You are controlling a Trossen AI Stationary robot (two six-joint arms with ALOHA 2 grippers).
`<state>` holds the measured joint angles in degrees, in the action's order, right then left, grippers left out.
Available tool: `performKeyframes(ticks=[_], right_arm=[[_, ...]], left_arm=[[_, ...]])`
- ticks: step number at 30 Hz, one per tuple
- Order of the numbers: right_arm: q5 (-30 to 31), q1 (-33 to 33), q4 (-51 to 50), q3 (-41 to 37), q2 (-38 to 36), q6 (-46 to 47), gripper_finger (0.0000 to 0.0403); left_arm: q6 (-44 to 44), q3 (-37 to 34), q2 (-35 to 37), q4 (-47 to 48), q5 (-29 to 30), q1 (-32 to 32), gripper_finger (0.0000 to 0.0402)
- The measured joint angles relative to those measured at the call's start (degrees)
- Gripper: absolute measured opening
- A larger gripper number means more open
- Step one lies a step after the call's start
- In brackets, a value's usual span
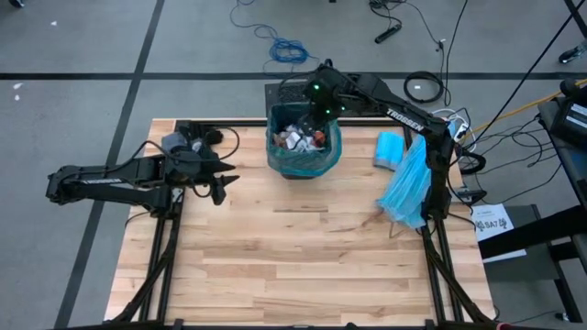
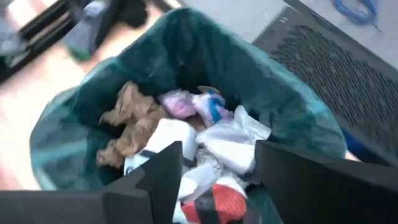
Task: Place trash/remove bag and relplace
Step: Remove the blue trash bag from the trash bin
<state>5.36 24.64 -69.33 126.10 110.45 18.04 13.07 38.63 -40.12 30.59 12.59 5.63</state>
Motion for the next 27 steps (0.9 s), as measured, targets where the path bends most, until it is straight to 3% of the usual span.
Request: performKeyframes(ticks=[9, 19, 23, 27], right_arm=[[-1.3, 1.2, -4.1, 0.0, -1.7, -14.2, 0.0203], [-2.6, 2.3, -13.1, -0.1, -11.5, -15.1, 0.0201], [-2.5, 2.3, -13.6, -5.7, -18.0, -15.7, 0.0201], [-2.3, 2.3, -10.6, -19.0, -27.5, -13.5, 0.0201]], left_arm=[[10.6, 0.0, -4.4, -2.7, 3.3, 0.0, 0.0162], [10.1, 0.0, -14.5, -14.8, 3.5, 0.0, 0.0162], [10.3, 0.0, -15.4, -16.9, 4.7, 0.7, 0.0162], [10.5, 0.0, -14.6, -19.7, 4.9, 2.1, 0.0162]])
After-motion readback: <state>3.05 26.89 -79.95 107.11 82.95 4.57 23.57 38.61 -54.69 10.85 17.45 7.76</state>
